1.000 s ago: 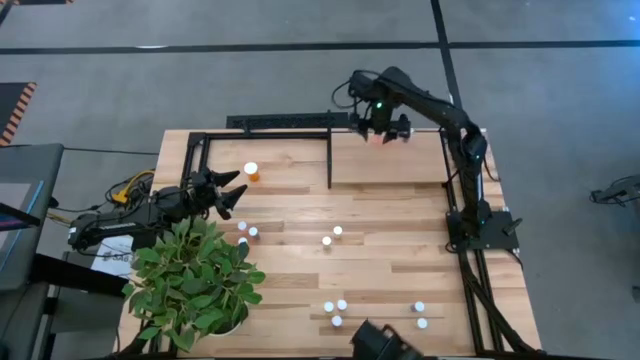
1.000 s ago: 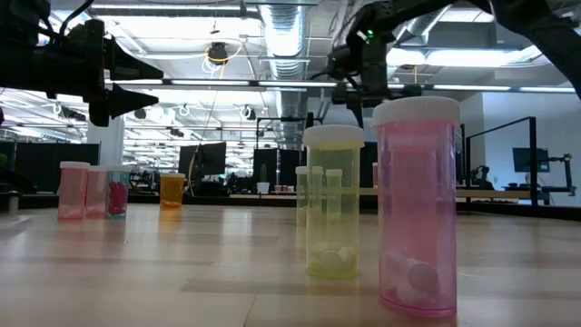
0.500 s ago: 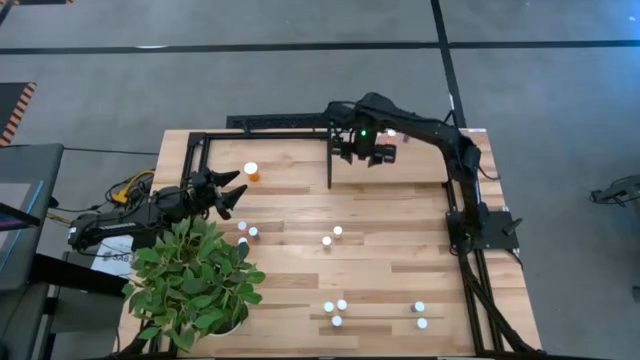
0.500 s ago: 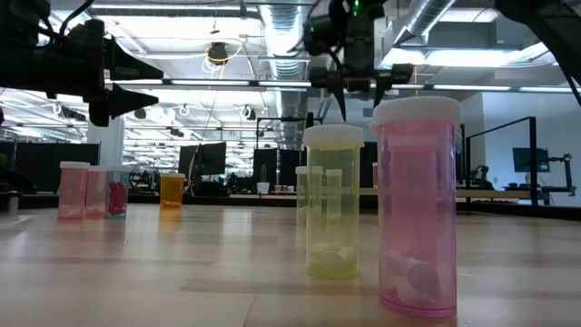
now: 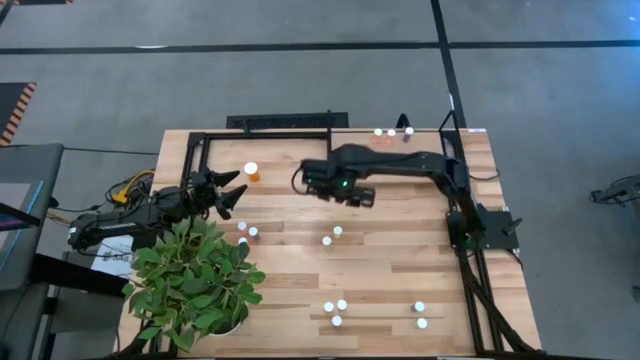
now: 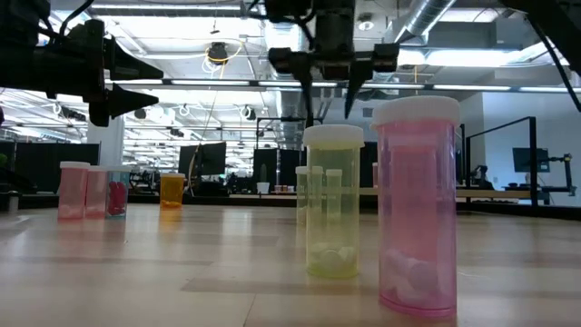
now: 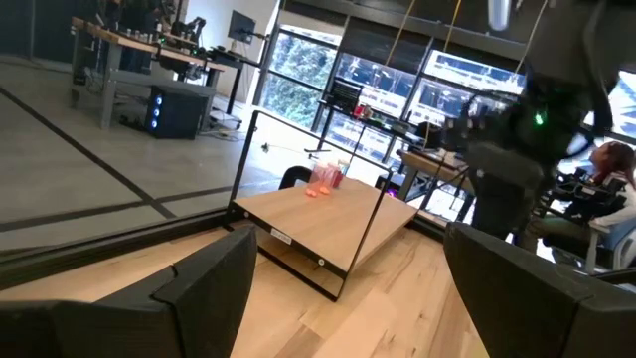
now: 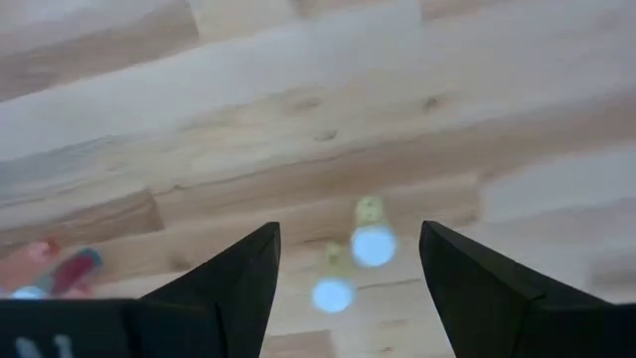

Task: Pick and place medicine bottles onto shelf by color
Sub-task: Put the yellow pill bottle on the shelf

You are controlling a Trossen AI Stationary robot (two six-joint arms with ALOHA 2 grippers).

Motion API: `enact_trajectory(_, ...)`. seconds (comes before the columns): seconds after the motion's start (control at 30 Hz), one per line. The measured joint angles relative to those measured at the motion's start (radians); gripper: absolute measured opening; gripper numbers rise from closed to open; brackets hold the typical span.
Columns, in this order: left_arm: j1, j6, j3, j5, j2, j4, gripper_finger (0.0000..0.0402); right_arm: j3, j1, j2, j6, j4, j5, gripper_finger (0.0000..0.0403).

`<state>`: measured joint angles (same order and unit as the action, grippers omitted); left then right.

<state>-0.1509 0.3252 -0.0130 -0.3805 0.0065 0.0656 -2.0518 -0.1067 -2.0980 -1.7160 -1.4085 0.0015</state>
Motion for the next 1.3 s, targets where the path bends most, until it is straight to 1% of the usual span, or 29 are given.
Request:
enact_trajectory(0.17,0.0,0.0,0.0,0.0,0.0,0.0,0.0312,-0.003,0.043,-0.058,-0.086,0.016,-0.033,0.0265)
enact_trajectory(0.37,0.0,0.0,0.0,0.0,0.0,0.0,0.0312,0.01,0.061,-0.065,-0.093,0.03,-0.054,0.0265)
enact_trajectory(0.5,0.0,0.0,0.0,0.0,0.0,0.0,0.0312,0.034,0.073,-0.068,-0.104,-0.004,-0.052,0.0265)
enact_trajectory(0.67,0.0,0.0,0.0,0.0,0.0,0.0,0.0312,0.099,0.084,-0.068,-0.109,0.072,-0.059,0.0265)
enact_trajectory(0.97,0.0,0.0,0.0,0.0,0.0,0.0,0.0312,0.175,0.086,-0.067,-0.109,0.161,-0.084,0.0265)
enact_trajectory(1.2,0.0,0.0,0.0,0.0,0.0,0.0,0.0312,0.207,0.086,-0.067,-0.11,0.184,-0.089,0.0265)
enact_trajectory(1.3,0.0,0.0,0.0,0.0,0.0,0.0,0.0312,0.237,0.086,-0.066,-0.109,0.214,-0.113,0.0265)
